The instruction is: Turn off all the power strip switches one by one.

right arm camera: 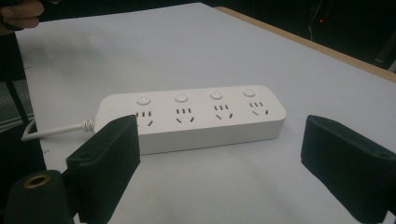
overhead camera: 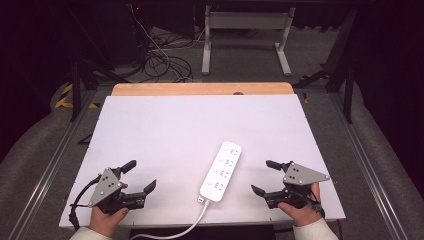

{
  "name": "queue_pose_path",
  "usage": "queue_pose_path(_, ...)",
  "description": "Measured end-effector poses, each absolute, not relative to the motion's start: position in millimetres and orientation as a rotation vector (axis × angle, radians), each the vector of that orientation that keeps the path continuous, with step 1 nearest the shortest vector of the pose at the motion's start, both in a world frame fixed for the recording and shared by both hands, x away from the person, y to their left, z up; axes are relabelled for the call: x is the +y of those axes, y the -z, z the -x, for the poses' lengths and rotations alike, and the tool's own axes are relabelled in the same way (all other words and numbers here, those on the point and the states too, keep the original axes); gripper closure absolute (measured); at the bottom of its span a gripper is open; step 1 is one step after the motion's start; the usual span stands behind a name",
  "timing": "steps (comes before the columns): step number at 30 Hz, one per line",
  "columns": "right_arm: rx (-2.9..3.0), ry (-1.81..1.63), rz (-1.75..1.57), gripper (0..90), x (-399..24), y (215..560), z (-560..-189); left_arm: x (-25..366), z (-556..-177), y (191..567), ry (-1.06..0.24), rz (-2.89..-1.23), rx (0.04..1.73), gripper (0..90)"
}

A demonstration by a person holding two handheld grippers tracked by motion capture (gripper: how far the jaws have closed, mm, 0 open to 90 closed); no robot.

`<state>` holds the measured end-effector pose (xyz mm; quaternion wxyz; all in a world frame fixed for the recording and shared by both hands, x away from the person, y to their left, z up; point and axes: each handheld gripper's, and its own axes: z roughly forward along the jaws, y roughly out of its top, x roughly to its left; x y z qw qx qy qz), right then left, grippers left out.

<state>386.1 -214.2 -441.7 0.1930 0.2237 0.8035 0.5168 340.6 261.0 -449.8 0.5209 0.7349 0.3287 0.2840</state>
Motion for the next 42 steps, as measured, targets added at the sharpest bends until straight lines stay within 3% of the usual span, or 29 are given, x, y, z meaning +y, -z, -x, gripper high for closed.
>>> queue_pose_path(9, 2.255, -1.447, -0.618, 12.6, -214, 441, -386, 263, -339, 448, -0.752, -1.776, 0.772, 14.0)
queue_pose_path(24, 2.277, -1.454, -0.623, 20.4, -207, 439, -387, 260, -338, 449, -0.764, -1.778, 0.778, 14.0)
queue_pose_path(42, 2.349, -1.417, -0.519, 23.8, -160, 420, -401, 259, -337, 449, -0.753, -1.784, 0.766, 13.5)
